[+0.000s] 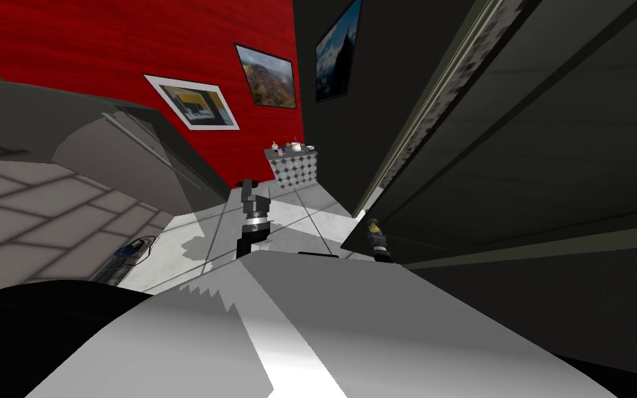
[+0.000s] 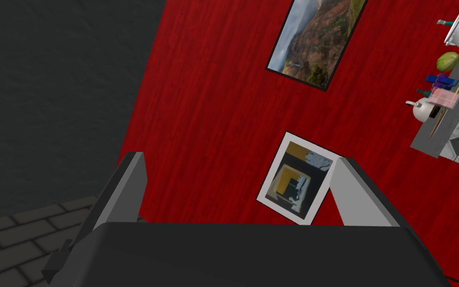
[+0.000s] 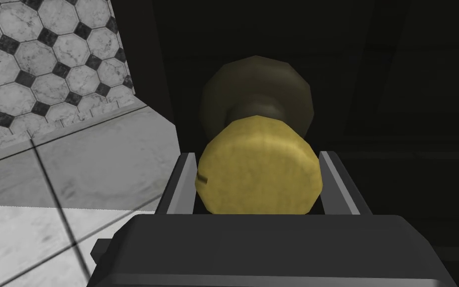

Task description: Pull the door open

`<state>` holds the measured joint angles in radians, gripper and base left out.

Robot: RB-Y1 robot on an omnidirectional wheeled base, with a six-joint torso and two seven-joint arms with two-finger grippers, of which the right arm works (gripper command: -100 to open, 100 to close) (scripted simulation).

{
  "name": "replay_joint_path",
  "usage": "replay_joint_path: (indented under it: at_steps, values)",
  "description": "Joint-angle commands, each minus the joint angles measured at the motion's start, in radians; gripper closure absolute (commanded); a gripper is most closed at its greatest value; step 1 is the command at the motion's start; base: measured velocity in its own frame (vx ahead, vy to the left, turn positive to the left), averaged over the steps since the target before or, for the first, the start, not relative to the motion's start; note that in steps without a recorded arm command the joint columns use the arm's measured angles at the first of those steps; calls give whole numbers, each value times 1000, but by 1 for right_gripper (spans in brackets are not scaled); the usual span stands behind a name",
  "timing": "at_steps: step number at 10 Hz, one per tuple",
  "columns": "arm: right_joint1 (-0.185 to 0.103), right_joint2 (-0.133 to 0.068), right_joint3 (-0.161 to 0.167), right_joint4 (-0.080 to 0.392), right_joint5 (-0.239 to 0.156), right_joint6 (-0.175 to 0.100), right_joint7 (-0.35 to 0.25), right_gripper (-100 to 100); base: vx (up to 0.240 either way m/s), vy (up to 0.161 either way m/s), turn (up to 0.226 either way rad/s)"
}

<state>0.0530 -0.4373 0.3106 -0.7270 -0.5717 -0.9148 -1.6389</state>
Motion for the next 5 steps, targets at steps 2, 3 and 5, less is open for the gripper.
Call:
replay_joint_path:
  at_steps: [2,3,5]
  values:
    - [22,-30,38,-8,18,-33,-40,100,-205,-60,113]
    - [30,-42,52,-10,24,-46,-55,100,-195,-67,120]
    - [43,-61,75,-15,35,-67,-80,100,-182,-29,82]
